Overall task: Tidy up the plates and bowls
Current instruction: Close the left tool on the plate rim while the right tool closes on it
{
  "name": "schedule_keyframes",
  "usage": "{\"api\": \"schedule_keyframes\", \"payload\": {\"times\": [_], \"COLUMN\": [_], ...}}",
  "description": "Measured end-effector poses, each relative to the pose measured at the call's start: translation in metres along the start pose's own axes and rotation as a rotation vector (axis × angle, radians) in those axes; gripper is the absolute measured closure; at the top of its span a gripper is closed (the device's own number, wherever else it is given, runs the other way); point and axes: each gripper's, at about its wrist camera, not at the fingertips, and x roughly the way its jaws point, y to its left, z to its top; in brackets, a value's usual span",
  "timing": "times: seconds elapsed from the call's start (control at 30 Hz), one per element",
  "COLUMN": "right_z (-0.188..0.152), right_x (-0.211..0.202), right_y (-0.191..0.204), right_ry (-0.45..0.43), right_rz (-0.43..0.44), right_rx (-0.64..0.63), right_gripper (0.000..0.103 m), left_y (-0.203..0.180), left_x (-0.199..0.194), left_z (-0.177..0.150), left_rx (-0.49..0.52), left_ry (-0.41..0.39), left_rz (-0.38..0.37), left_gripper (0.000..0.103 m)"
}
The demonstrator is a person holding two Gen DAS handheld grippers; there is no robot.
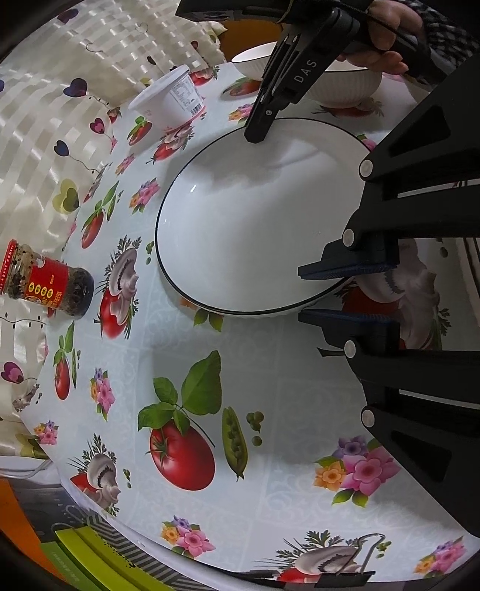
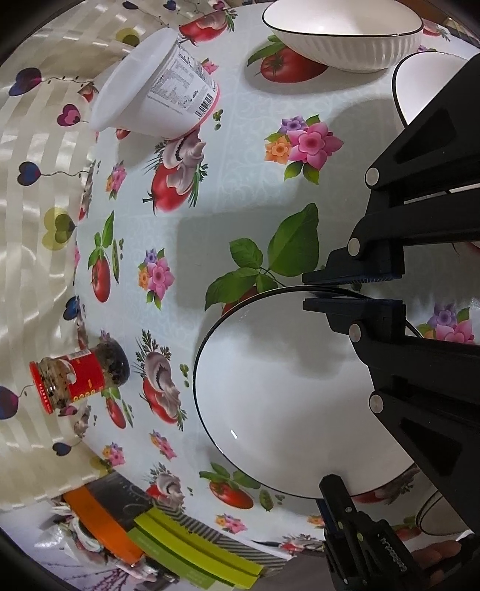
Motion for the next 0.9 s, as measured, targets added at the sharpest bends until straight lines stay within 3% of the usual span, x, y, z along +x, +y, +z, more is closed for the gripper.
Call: {"api": "schedule_keyframes", "payload": {"times": [0.47,0.5,0.57,0.63,0.7,0.8,0.9], "right_z": [-0.002,-0.002,-0.002,-0.001,-0.003,-0.006,-0.007], "right_x": [-0.016,-0.019,-0.024,-0.023,-0.018,-0.015,-0.015], "right_y": [0.006,0.007,0.01,0.017,0.021,0.015,0.013], "right_ry": [-0.047,-0.052,-0.06,-0.039,-0.019,-0.027,-0.025], "right_rz": [0.005,0.008,0.024,0.009,-0.008,0.001,0.013], "right_rx": [-0.005,-0.006,-0.012,-0.026,-0.029,-0.011,-0.013], "right_gripper": [0.096,0.096,0.096,0.096,0.096,0.098,0.098], "left_y": [-0.002,-0.003,-0.011,-0.021,-0.019,-0.01,0.005], "left_x": [-0.016,-0.019,-0.029,-0.031,-0.029,-0.026,-0.02], "left_z": [0.002,0.002,0.004,0.007,0.008,0.006,0.004], "left_rx": [0.022,0.025,0.044,0.073,0.057,0.039,-0.006], "left_ry": [-0.047,-0.058,-0.08,-0.094,-0.087,-0.098,-0.06], "left_rz": [0.026,0.012,-0.023,0.036,0.012,0.057,0.017], "left_gripper": [0.087,0.095,0.098,0.098,0.098,0.098,0.098]}}
